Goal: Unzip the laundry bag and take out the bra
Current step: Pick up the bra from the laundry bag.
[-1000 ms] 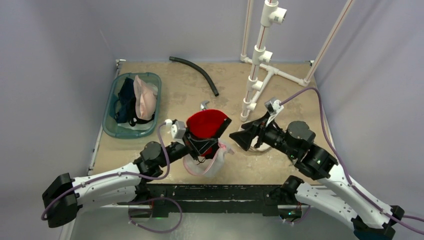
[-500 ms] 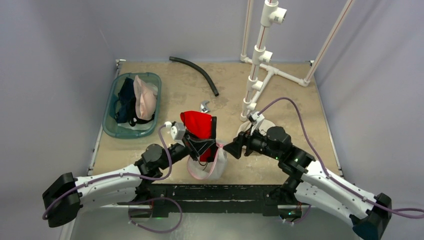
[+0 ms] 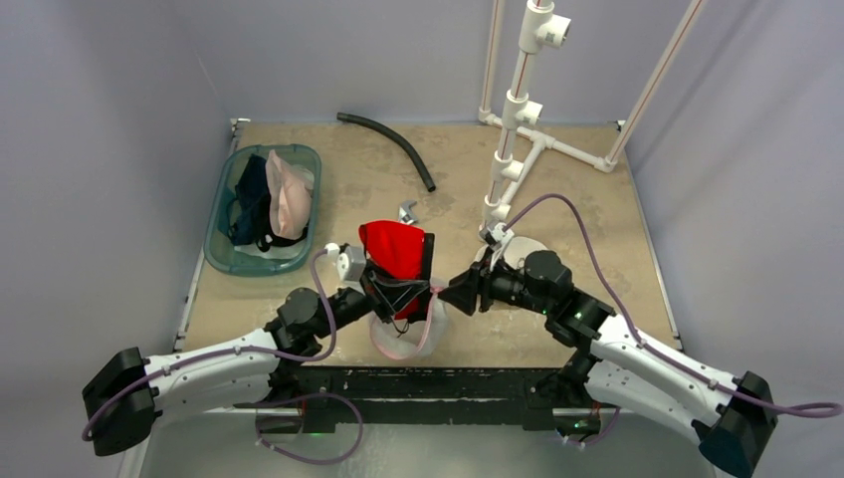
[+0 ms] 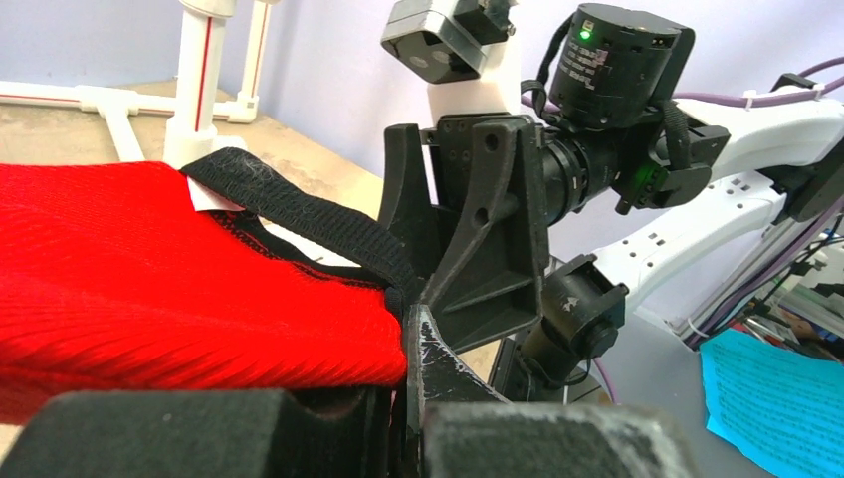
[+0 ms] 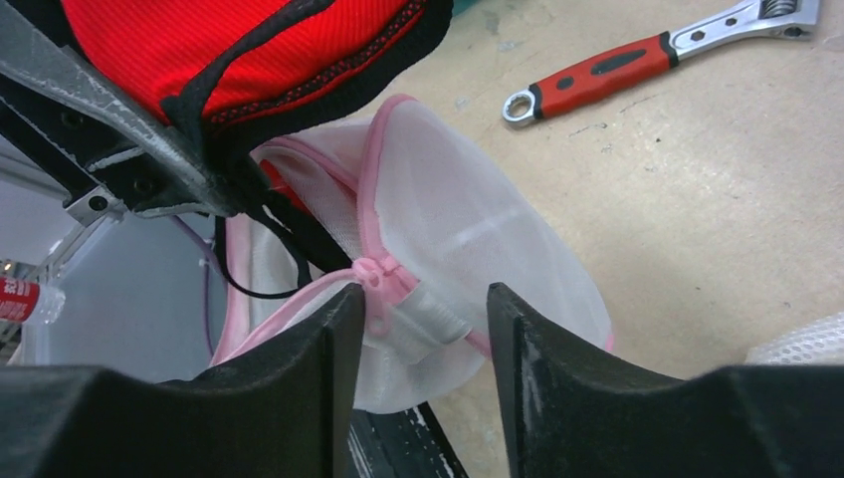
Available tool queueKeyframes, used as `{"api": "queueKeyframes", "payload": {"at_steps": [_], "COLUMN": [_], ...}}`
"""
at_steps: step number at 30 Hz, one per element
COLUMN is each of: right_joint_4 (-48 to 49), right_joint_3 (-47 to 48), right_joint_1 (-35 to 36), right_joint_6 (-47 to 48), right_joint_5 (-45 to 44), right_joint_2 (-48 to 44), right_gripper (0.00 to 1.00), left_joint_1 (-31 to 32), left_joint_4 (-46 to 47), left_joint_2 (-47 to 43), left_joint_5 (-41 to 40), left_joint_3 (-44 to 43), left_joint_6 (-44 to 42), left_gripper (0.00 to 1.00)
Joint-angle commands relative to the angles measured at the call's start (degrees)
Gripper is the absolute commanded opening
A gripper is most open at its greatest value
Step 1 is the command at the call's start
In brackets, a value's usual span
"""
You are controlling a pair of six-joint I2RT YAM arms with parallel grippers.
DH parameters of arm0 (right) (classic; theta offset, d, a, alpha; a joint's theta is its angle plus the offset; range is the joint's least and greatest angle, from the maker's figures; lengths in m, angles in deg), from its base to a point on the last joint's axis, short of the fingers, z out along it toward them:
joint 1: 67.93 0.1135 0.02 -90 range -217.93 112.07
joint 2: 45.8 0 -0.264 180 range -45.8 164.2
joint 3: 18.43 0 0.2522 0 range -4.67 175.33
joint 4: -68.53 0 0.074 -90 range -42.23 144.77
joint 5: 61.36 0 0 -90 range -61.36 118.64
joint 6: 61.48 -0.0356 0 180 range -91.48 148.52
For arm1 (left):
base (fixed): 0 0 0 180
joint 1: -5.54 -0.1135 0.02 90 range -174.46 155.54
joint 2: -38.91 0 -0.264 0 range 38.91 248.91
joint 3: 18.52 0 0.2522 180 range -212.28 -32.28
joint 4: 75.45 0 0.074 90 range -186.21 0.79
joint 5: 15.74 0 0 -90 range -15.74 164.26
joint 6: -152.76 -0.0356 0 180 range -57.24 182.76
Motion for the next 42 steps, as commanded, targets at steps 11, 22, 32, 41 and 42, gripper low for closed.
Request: {"api": "queueKeyframes", "payload": {"at_steps": [11, 22, 32, 41, 42], "right_joint_4": [-1.02, -1.8, -1.81, -0.98, -1.01], "right_joint_3": [0.29, -3.74, -5.18, -6.11, -6.03], "right_joint_1": [-0.09, -0.09, -0.11, -0.1, -0.07], "right_joint_6": [0.94, -8.52, -8.72, -8.03, -7.76], "right_joint_5": [-4.0, -15.69, -19.63, -17.92, -17.77], "right_joint_2": [-1.12, 1.01, -0.21, -0.54, -0.68], "right_gripper": [0.0, 0.0, 0.0, 0.0, 0.0], "left_joint_1": [0.3, 0.21, 0.21, -22.94, -26.43], "left_joint_4": [-5.34, -17.71, -50.29, -70.49, -72.03], "left_joint_2": [-4.64, -8.75, -4.81, 12.43, 13.76], "left_joint_5": [1.31, 2.34, -27.89, -13.02, -10.75], "left_joint_3": [-6.89, -19.25, -38.63, -56.29, -58.09], "left_joint_6": [-0.76, -2.78, -11.45, -9.1, -8.9], "left_gripper": [0.0, 0.0, 0.0, 0.0, 0.0]}}
